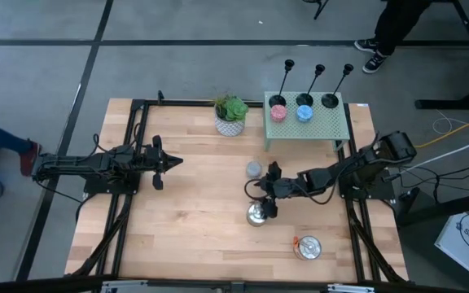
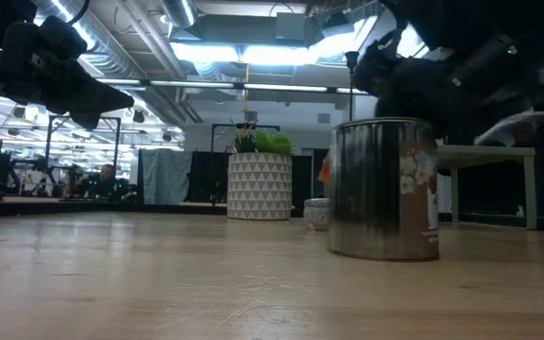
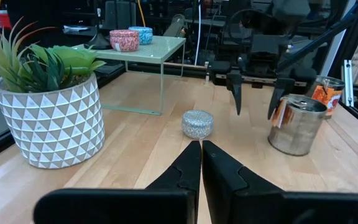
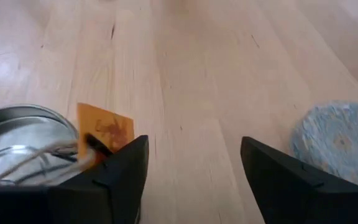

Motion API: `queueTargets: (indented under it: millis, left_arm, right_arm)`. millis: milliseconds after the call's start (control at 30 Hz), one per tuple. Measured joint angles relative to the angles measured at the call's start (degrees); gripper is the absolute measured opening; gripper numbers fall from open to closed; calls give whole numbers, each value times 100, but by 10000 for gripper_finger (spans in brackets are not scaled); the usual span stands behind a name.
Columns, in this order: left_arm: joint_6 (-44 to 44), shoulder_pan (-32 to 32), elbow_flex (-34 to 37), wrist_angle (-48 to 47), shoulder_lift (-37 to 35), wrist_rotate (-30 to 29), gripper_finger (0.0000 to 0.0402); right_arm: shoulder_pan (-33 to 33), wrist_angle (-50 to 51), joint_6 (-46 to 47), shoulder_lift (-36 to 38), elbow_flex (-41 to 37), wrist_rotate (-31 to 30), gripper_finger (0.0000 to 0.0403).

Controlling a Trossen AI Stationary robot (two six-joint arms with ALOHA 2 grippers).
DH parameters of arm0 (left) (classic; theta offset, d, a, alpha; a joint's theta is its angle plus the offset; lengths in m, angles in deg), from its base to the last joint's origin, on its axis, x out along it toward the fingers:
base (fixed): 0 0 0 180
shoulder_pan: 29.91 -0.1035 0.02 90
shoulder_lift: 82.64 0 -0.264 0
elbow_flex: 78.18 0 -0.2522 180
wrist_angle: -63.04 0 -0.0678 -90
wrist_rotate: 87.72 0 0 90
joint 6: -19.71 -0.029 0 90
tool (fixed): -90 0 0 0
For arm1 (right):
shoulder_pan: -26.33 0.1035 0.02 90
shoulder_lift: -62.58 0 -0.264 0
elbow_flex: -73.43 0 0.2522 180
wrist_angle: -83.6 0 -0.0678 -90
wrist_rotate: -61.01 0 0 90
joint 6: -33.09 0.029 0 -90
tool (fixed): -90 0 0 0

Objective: Pick & Place candle stick holders
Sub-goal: Adjust the silver scented candle can in the table, then put the blue yellow scented candle and aligned with other blue white scented candle on the shelf

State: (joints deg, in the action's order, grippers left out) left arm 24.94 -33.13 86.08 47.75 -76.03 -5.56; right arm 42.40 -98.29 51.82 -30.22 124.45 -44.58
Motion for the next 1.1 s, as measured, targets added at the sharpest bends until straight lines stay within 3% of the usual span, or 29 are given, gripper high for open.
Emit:
queueTargets:
  millis: [400, 700, 1100]
  left_arm:
    - [0, -1, 0, -3, 0, 0, 10]
    - [0, 0, 0, -3, 0, 0, 12]
    - [0, 0, 0, -1, 0, 0, 9]
  right_arm:
    - [-97, 20, -98, 12, 352, -31, 257]
    - [-314, 194, 35, 13, 352, -538, 259]
    - [-645, 491, 182, 13, 350, -549, 331]
